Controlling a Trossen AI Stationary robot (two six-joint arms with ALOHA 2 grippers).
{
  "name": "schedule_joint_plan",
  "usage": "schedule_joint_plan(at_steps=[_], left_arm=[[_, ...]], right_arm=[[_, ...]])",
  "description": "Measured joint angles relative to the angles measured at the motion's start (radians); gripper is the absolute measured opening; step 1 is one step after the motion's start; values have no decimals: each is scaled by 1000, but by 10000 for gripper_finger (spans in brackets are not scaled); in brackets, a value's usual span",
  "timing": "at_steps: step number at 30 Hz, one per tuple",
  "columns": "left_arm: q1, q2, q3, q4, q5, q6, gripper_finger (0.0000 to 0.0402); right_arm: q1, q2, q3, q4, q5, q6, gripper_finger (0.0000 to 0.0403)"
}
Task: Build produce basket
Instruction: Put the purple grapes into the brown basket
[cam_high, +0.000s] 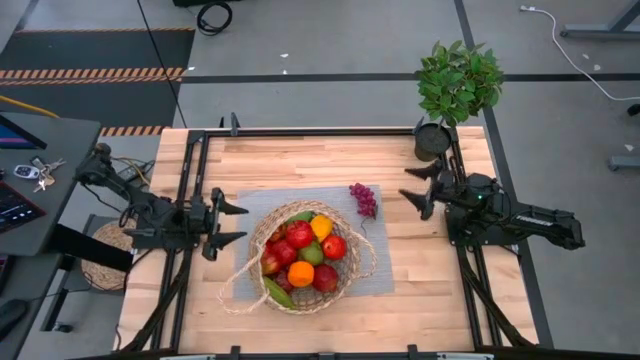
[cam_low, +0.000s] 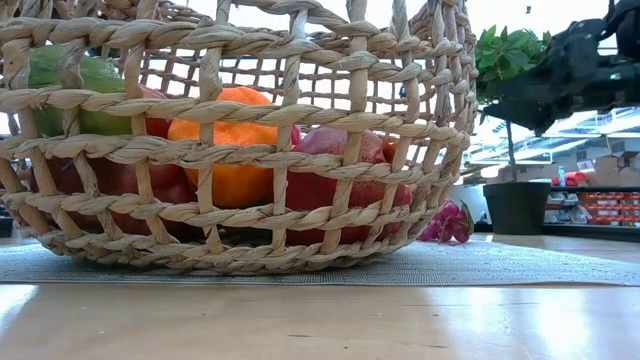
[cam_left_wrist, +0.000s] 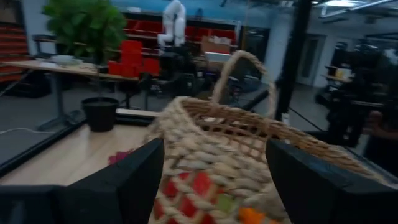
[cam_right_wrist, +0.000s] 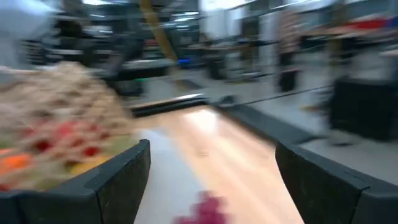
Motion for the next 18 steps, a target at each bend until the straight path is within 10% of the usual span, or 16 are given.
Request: schedule_joint_plan(at_steps=[7, 18], left_arm=[[147, -53, -60, 5, 81, 2, 286], [393, -58, -171, 53, 329, -58, 286]], right_arm=[[-4, 0, 0, 33, 187, -127, 348], [-3, 0, 0, 85, 97, 82, 348]])
